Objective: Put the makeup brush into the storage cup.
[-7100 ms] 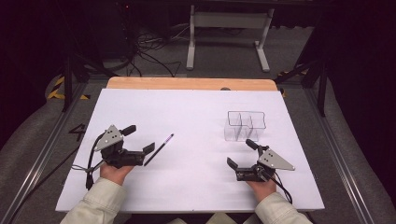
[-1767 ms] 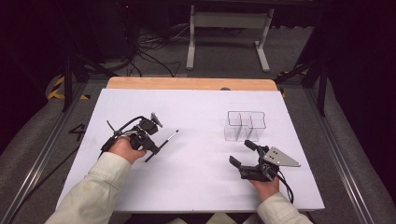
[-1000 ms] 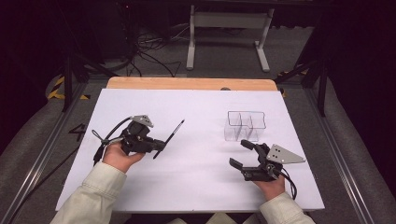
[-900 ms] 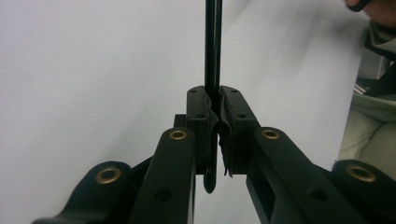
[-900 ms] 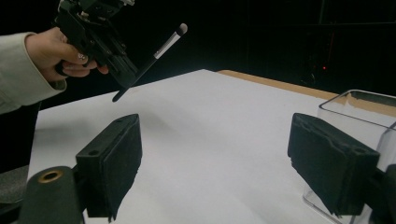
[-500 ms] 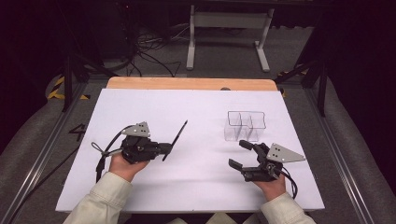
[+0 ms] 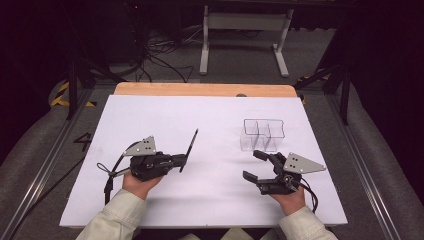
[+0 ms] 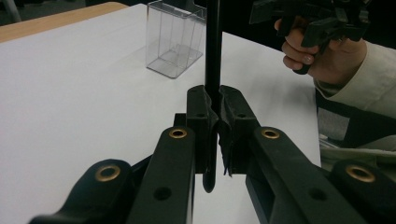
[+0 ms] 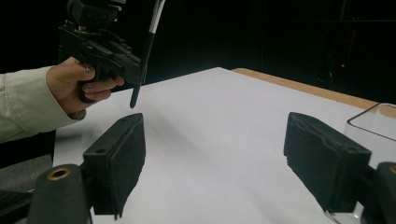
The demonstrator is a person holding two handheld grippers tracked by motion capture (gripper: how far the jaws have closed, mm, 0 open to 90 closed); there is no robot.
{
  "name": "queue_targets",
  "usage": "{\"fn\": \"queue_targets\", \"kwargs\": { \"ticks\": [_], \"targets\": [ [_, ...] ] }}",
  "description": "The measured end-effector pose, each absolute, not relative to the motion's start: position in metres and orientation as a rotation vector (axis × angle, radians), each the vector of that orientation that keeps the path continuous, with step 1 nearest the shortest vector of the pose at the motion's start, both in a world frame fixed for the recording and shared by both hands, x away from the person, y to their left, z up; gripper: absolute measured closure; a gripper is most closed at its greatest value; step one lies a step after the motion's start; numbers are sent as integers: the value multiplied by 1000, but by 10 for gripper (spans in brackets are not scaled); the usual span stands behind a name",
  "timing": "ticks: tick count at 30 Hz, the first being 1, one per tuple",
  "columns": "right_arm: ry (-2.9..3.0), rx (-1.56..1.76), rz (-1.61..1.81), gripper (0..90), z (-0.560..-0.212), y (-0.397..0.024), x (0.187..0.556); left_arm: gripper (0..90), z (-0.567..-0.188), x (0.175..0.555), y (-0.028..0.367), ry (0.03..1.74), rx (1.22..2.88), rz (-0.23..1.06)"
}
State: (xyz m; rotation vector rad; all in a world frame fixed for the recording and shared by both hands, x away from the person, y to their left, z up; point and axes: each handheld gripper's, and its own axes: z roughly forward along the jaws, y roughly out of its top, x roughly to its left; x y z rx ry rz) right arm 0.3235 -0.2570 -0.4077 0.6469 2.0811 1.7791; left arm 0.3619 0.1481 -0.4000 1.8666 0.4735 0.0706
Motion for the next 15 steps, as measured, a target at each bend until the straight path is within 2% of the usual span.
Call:
{"fn": "queue_targets", "kwargs": {
  "ticks": [15],
  "targets": [
    [2098,623,1774,216,-405,-251,322,833,-417,357,141,388,1786,131]
  ]
}}
